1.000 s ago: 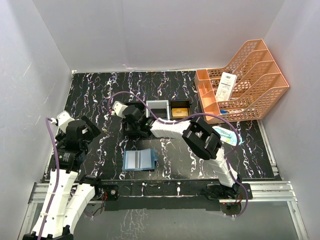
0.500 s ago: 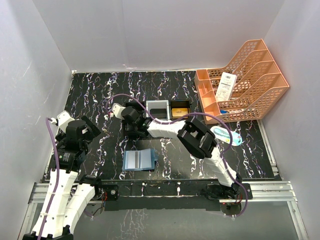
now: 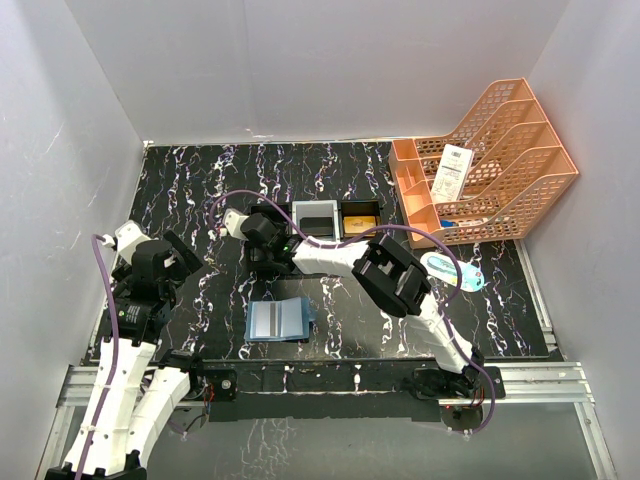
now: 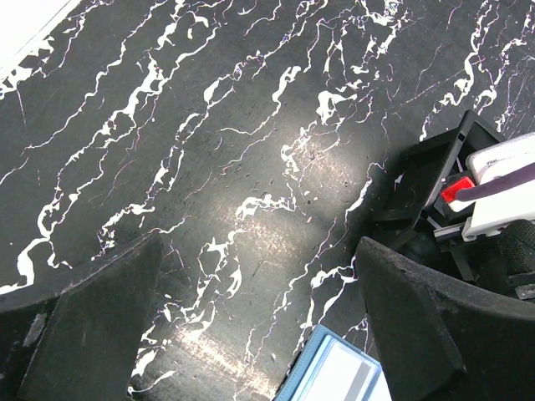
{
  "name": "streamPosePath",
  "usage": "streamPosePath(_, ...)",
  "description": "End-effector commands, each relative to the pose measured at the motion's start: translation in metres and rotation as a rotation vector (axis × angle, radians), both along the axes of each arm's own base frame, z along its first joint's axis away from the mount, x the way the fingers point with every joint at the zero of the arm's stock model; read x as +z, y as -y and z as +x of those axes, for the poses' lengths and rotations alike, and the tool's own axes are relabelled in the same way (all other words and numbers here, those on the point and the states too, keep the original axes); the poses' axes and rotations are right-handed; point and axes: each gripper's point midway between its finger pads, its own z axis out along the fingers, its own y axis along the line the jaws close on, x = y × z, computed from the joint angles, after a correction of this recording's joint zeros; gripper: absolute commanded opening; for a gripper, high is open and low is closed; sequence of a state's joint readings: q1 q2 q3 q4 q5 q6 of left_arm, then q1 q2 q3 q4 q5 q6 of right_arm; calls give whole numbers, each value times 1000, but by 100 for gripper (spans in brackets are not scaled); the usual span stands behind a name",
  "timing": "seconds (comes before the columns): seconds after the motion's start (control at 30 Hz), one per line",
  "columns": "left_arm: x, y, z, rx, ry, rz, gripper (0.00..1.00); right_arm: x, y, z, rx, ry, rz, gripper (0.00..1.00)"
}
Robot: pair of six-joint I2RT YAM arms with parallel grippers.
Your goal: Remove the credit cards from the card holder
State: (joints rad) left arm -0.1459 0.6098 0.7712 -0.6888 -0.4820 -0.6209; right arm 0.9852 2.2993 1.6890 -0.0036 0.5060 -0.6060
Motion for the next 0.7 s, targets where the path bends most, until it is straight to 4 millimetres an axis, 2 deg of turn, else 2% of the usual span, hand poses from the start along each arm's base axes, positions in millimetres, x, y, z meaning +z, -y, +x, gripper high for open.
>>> streamPosePath(0.0,8,-1,2,0,21,7,99,24,-7,9,-3,33,41,16)
streamPosePath(0.33,6,0,4,-7,11,7,99,30,-19,-3,51,-50,105,29)
streamPosePath(0.47,5,0,4,-9,6,7,99,38,-23,-8,60,-71,154,30)
streamPosePath(0.67,6,0,3,-6,8,8,99,74,-23,-8,9,-47,317,35)
